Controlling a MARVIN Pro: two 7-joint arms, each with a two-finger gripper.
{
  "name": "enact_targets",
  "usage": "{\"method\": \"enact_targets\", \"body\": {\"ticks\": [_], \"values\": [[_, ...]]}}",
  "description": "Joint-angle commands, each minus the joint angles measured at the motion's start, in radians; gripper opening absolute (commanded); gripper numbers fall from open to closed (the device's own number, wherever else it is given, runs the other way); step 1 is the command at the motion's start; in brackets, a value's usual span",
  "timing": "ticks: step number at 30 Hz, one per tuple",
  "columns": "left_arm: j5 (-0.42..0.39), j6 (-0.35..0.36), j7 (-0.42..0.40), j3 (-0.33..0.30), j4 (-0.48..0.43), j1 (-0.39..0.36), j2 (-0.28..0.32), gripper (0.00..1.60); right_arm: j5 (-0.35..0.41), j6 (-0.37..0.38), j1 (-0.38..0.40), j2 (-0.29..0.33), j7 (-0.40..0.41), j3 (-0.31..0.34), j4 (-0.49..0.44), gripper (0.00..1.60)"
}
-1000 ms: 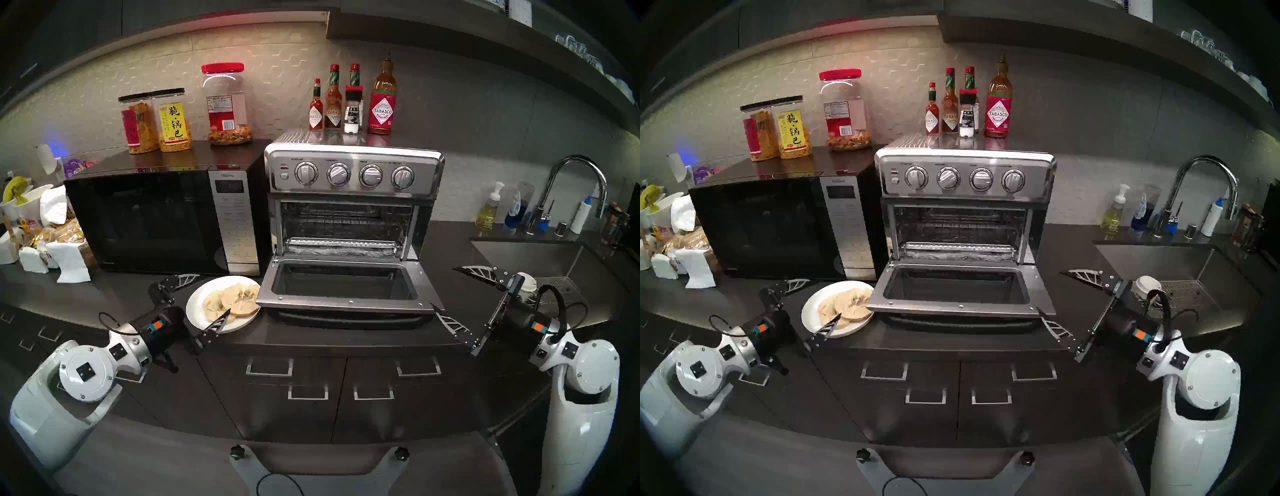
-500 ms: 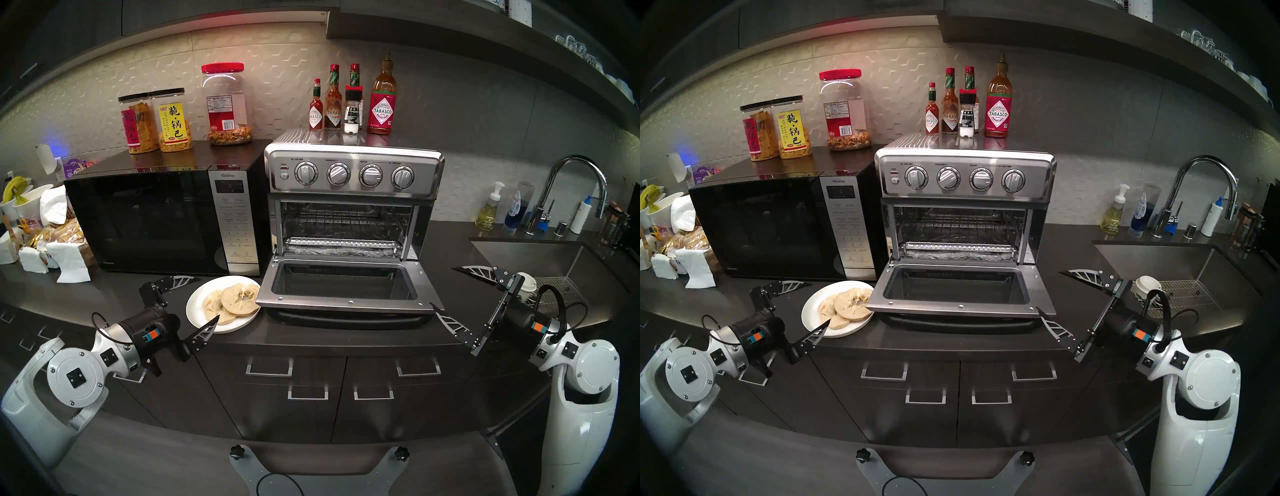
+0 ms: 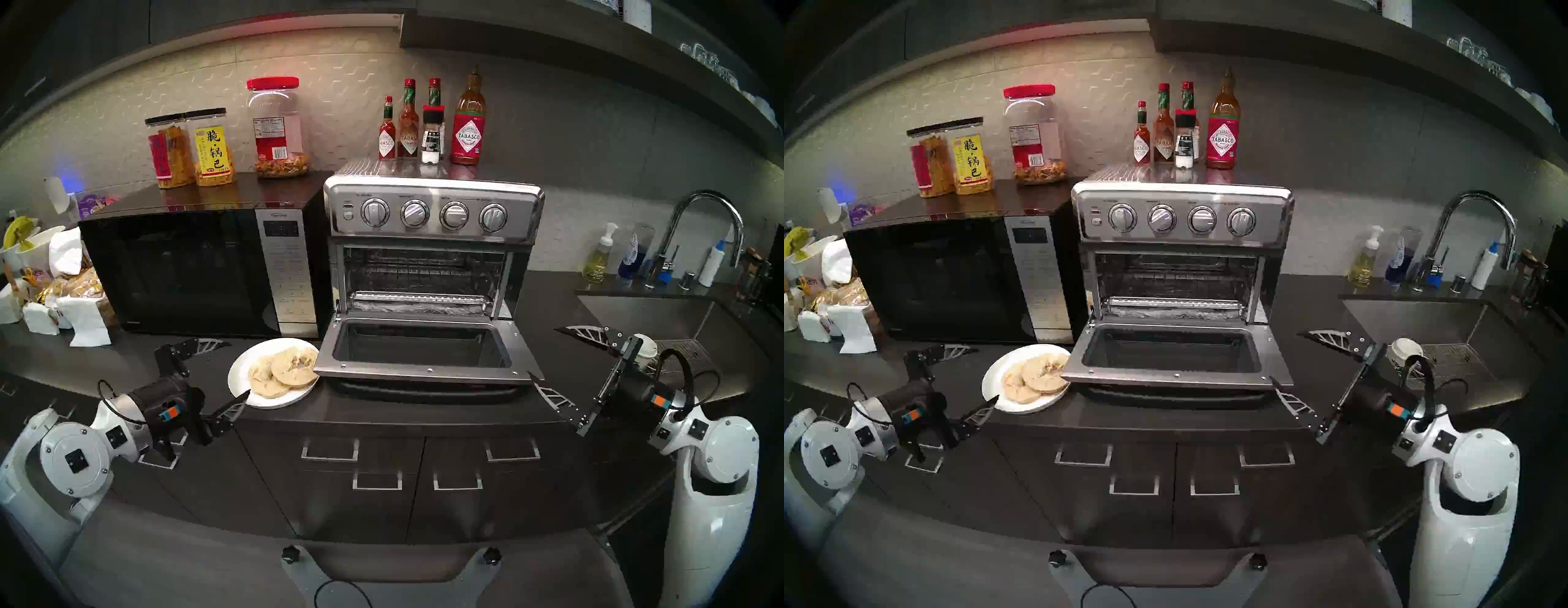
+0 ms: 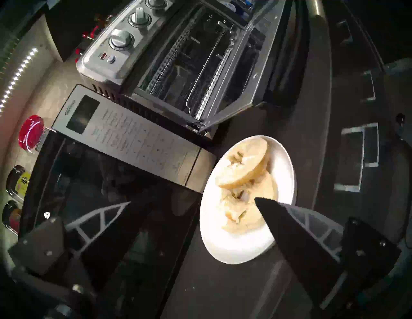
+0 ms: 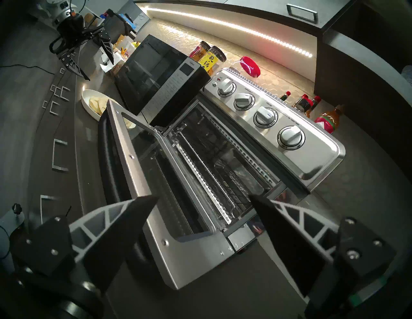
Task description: Open the oven and place the bagel inside on the rack
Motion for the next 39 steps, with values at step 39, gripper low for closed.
{"method": "enact_targets", "body": {"ticks": [39], "values": [[0.023, 0.136, -0.02, 0.262, 0.127, -0.372, 0.218, 1.6, 0.01, 0.002, 0.007, 0.0, 0.001, -0.002, -0.011, 1.6]]}}
